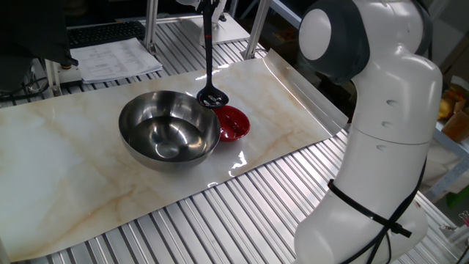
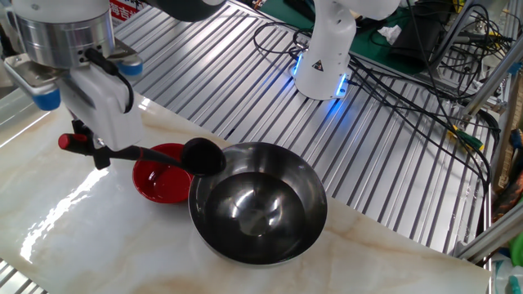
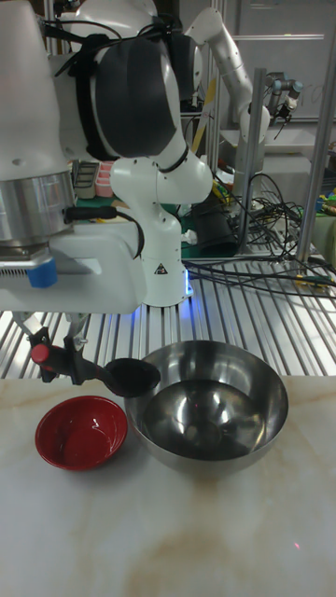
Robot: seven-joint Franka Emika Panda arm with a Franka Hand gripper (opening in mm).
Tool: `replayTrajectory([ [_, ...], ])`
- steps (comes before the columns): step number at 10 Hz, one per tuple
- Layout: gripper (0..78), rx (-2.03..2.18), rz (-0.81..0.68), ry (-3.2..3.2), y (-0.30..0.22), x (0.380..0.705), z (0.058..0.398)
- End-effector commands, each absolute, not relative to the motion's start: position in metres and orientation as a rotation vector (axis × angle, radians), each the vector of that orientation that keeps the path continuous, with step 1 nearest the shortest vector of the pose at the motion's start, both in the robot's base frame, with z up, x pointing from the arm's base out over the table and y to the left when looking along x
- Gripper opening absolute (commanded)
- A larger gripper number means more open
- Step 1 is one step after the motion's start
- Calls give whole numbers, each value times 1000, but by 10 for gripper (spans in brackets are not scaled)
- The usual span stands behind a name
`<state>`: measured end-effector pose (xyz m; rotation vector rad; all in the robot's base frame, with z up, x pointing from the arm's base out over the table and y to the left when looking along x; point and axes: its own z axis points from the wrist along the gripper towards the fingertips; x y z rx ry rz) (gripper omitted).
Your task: Scoop water with a large spoon from one bowl to another
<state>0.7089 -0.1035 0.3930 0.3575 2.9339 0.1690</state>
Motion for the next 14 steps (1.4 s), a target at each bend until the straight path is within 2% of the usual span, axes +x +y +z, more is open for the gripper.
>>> replayTrajectory([
  [1, 11, 472, 173, 2905, -104, 709, 397],
  [14, 11, 453, 182, 2902, -118, 710, 394],
])
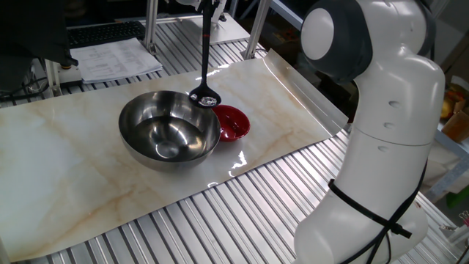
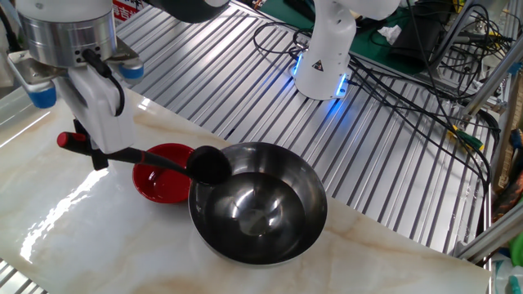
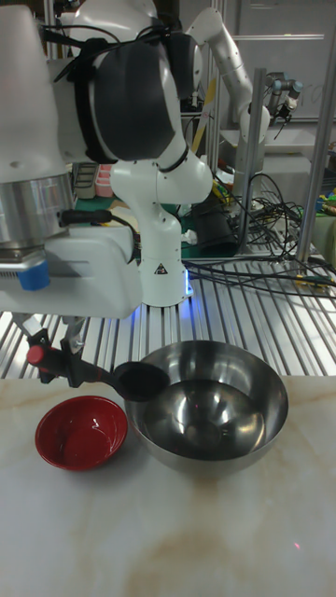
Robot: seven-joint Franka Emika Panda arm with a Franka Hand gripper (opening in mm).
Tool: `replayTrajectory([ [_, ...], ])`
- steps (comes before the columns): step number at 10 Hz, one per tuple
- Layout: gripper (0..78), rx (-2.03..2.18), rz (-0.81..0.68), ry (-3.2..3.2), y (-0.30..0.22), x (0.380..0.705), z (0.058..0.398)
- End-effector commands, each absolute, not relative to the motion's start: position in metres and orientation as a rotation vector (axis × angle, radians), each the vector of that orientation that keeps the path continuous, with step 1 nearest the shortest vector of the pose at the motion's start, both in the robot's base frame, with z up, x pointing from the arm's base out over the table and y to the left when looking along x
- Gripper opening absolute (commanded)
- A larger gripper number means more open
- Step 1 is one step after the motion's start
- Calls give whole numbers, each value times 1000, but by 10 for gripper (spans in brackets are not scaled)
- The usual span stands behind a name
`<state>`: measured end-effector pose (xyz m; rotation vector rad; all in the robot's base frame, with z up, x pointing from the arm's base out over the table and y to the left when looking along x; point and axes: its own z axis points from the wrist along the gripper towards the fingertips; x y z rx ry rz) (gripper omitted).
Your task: Scoop water with a large spoon from one bowl to another
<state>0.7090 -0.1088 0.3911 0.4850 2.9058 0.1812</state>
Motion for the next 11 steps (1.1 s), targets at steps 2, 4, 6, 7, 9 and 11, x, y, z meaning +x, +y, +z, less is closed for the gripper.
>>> replayTrajectory([
  [2, 11, 448, 182, 2903, -123, 709, 395],
  [4, 11, 421, 183, 2906, -132, 708, 395],
  [6, 11, 413, 178, 2905, -135, 707, 395],
  [7, 11, 407, 176, 2905, -137, 707, 395],
  [9, 11, 389, 174, 2908, -141, 706, 395],
  [11, 11, 357, 171, 2908, -151, 706, 392],
])
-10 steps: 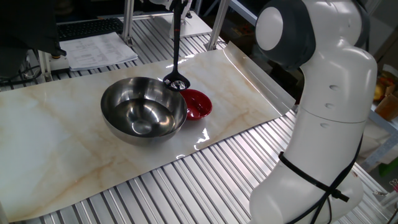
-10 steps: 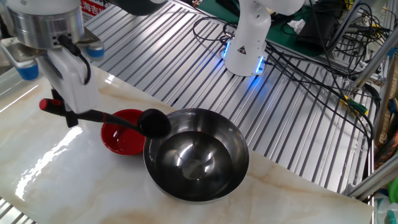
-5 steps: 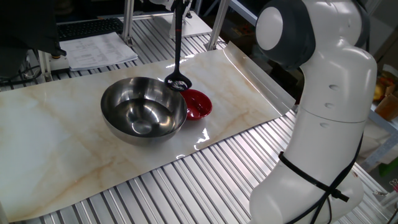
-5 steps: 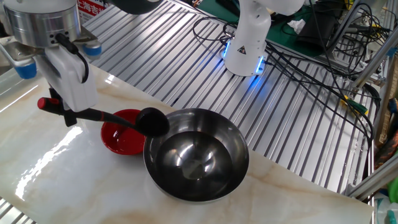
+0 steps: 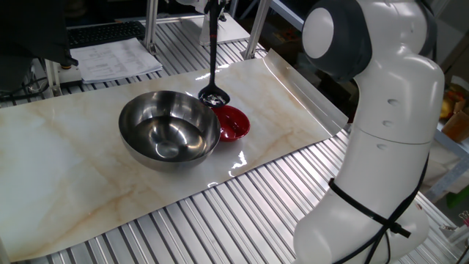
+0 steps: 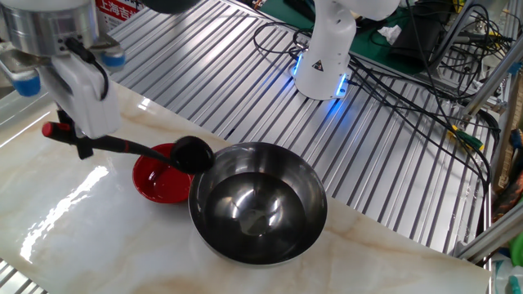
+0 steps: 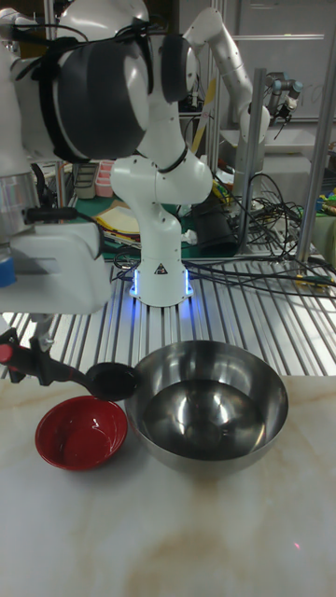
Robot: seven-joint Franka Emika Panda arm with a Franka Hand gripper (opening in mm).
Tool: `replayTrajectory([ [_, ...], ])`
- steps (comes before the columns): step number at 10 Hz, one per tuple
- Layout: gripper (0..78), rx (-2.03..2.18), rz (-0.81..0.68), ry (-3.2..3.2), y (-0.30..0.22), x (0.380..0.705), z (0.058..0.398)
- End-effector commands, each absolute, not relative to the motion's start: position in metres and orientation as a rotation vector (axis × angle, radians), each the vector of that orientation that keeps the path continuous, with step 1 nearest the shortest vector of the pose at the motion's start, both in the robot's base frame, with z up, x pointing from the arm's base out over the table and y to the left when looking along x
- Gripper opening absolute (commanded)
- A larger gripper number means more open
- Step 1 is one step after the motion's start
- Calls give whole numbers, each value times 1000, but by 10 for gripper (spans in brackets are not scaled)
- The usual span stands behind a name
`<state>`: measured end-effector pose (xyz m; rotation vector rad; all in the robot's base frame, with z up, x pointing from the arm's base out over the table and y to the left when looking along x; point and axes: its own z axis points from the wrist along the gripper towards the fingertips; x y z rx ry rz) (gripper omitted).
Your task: Scoop water with a large spoon from one bowl to another
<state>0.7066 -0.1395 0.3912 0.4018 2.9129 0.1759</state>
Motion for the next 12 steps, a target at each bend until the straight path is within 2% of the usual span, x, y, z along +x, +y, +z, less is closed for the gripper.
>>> replayTrajectory([
  [1, 11, 345, 166, 2908, -155, 706, 390],
  [12, 11, 234, 127, 2897, -195, 711, 378],
])
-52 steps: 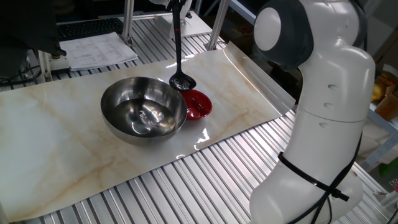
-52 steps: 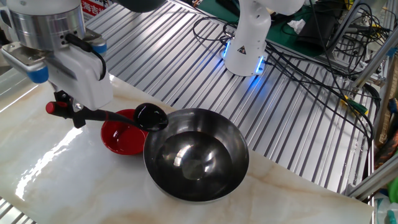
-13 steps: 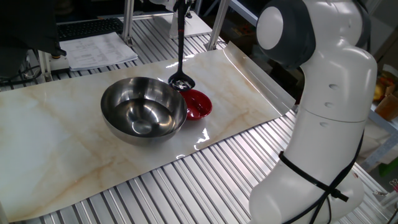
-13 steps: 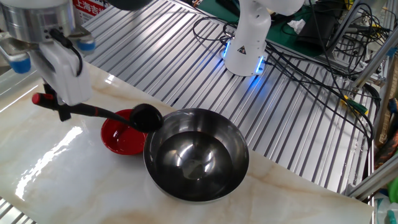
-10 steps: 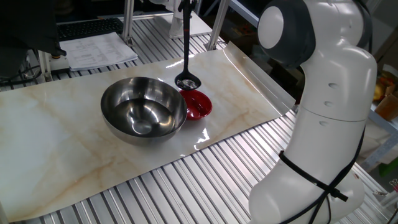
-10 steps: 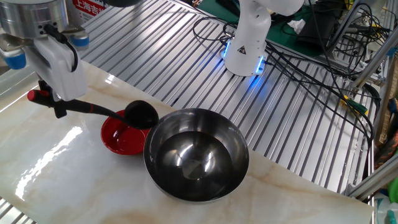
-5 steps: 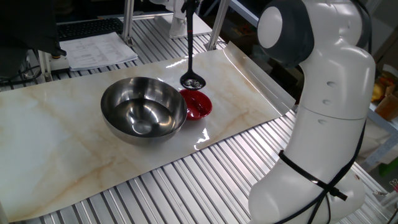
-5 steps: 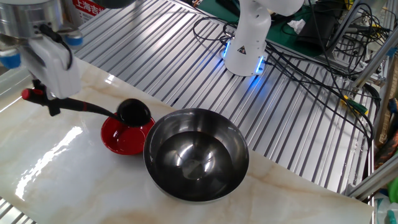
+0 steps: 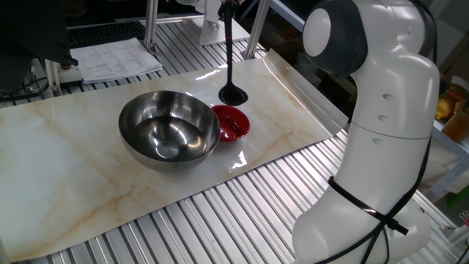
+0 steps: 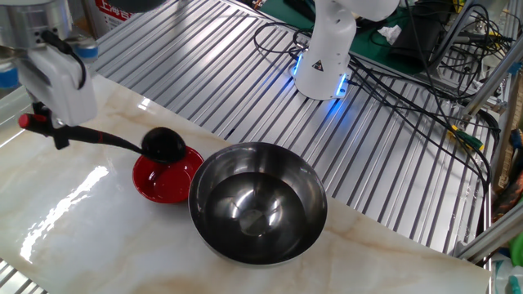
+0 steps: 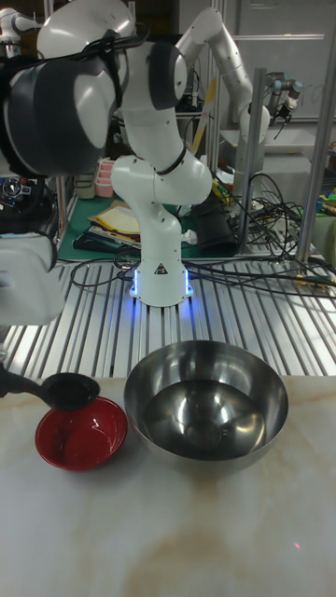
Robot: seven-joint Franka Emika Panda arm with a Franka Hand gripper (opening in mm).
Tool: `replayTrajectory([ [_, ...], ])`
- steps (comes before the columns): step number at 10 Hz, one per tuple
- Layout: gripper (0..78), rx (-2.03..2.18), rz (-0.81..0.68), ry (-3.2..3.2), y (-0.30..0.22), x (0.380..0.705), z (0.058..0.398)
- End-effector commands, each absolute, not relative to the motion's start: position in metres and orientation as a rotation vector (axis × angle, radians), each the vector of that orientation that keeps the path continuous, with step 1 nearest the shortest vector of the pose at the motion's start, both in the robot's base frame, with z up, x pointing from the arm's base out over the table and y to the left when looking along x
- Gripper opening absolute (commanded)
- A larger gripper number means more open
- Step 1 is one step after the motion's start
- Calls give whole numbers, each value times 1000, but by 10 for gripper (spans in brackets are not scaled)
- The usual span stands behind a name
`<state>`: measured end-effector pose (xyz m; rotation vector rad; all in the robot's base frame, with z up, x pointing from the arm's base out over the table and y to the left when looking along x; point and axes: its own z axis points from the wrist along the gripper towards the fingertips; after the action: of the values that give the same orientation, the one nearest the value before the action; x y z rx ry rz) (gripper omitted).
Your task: Scoop water with a large spoon from one bowl to another
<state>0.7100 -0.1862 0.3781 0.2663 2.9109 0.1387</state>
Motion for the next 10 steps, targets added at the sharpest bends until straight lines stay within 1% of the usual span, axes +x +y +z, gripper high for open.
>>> replayTrajectory([
  [1, 11, 234, 124, 2897, -195, 711, 377],
  [10, 11, 206, 105, 2884, -199, 707, 367],
])
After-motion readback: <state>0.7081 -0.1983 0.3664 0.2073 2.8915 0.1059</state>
